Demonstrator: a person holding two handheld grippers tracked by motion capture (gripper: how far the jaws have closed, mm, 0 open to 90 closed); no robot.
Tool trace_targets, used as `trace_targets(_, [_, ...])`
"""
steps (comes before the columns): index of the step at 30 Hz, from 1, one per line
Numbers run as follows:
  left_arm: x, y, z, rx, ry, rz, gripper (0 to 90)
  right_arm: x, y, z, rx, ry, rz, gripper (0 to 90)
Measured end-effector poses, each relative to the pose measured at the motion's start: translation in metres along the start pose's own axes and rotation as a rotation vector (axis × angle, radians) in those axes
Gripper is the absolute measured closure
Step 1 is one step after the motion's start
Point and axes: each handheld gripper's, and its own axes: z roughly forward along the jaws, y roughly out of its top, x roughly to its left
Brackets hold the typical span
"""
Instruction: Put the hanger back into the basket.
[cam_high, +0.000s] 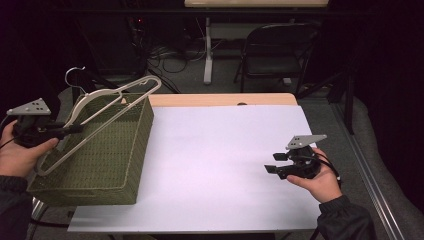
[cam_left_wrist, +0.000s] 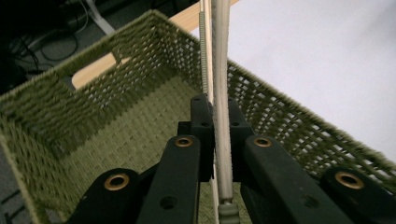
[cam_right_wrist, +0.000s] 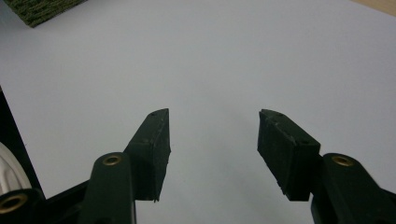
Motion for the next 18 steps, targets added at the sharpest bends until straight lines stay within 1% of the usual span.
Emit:
trace_targets(3, [0.007, -0.011, 0.006, 0.011, 0.013, -0.021, 87.0, 0.0, -0.001, 0.001, -0.001, -0.005, 0.003, 43.4])
trace_targets(4, [0.007, -0.011, 0.006, 0.011, 0.013, -0.021, 87.0, 0.0, -0.001, 0.001, -0.001, -0.005, 0.003, 43.4])
trace_targets(5, [0.009, -0.015, 0.007, 0.013, 0.014, -0.03, 87.0, 0.0, -0.002, 0.001, -0.006, -0.004, 0.003, 43.4])
trace_targets(8, [0.015, -0.025, 0.008, 0.009, 0.005, -0.051, 87.0, -0.001, -0.005, 0.002, 0.007, -0.004, 0.008, 43.4])
trace_targets(10, [0.018, -0.033, 0.008, 0.021, 0.009, -0.065, 87.0, -0.002, -0.008, 0.003, 0.012, -0.005, 0.018, 43.4])
trace_targets(13, [0.02, -0.037, 0.007, 0.029, 0.019, -0.072, 87.0, -0.003, -0.01, 0.005, 0.013, -0.004, 0.022, 43.4])
trace_targets(14, [0.023, -0.041, 0.006, 0.031, 0.025, -0.085, 87.0, -0.003, -0.011, 0.006, 0.017, -0.004, 0.028, 43.4])
trace_targets(17, [0.024, -0.044, 0.005, 0.024, 0.028, -0.099, 87.0, -0.003, -0.012, 0.007, 0.021, 0.0, 0.024, 43.5])
trace_targets(18, [0.025, -0.045, 0.004, 0.025, 0.027, -0.101, 87.0, -0.002, -0.012, 0.008, 0.022, 0.0, 0.03, 43.4])
